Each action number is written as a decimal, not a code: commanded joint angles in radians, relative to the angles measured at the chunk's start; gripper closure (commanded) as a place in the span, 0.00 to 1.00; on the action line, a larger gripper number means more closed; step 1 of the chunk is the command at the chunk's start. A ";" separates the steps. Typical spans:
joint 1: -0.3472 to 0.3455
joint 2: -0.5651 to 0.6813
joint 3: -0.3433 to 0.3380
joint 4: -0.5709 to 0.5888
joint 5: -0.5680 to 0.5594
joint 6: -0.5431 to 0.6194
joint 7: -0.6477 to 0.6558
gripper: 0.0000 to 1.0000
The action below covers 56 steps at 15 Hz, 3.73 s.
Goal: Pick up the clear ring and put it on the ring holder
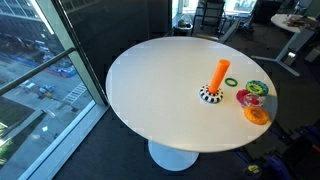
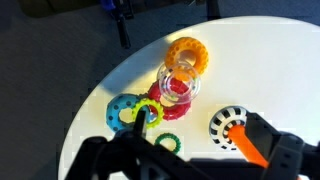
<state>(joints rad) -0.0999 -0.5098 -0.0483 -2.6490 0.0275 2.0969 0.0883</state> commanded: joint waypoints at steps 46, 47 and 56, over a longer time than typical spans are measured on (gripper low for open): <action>0.067 0.569 0.030 -0.028 -0.070 0.593 0.322 0.00; 0.070 0.575 0.029 -0.026 -0.068 0.604 0.324 0.00; 0.094 0.597 0.010 -0.027 -0.070 0.645 0.338 0.00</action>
<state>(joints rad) -0.0204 0.0782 -0.0219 -2.6770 -0.0165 2.7256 0.3922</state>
